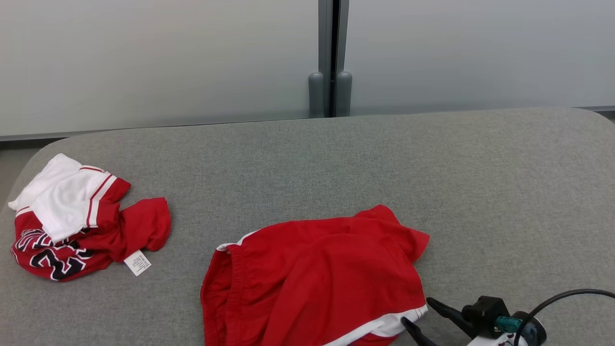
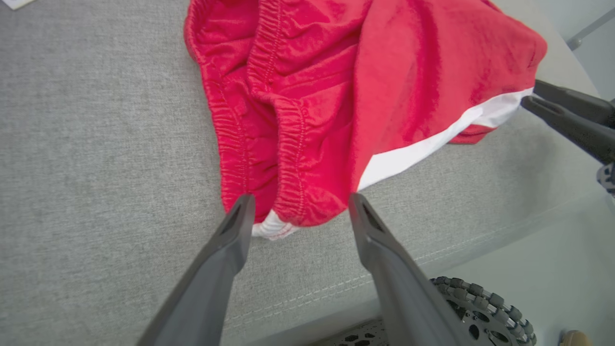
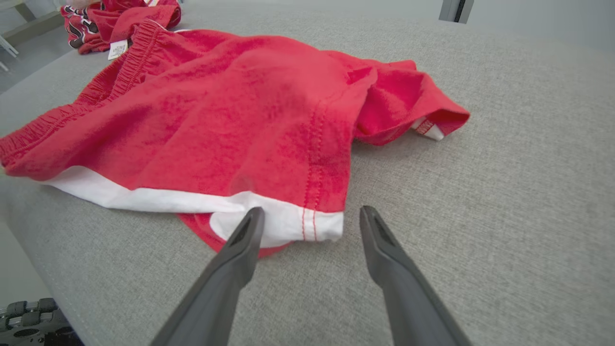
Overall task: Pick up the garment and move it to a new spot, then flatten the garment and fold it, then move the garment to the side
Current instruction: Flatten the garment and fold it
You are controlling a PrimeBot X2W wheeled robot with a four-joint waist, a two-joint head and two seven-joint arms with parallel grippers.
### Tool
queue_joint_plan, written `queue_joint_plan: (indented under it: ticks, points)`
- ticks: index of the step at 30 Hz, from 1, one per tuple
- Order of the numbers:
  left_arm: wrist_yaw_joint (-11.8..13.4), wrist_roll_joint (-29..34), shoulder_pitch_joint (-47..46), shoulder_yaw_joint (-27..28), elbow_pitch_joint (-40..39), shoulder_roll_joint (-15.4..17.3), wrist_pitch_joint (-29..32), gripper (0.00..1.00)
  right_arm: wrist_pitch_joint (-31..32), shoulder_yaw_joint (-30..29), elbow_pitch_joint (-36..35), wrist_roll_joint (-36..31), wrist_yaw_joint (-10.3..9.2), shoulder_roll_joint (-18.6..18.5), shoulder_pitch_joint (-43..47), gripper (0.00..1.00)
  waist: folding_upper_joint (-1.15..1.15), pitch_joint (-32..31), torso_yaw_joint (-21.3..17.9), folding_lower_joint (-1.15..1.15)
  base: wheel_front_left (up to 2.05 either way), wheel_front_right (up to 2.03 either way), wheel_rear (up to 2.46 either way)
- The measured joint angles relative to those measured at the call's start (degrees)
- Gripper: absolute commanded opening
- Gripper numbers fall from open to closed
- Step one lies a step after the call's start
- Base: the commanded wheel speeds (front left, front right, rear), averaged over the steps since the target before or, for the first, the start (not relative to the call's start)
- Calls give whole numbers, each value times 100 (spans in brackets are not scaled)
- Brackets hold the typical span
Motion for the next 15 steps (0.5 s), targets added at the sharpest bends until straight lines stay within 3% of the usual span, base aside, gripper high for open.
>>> queue_joint_plan:
  ticks: [15]
  points:
    - [-65, -11, -411, -120, 637, 133, -104, 100, -181, 324, 189, 189, 0, 20, -376, 100, 0, 367, -7, 0, 0, 0, 0]
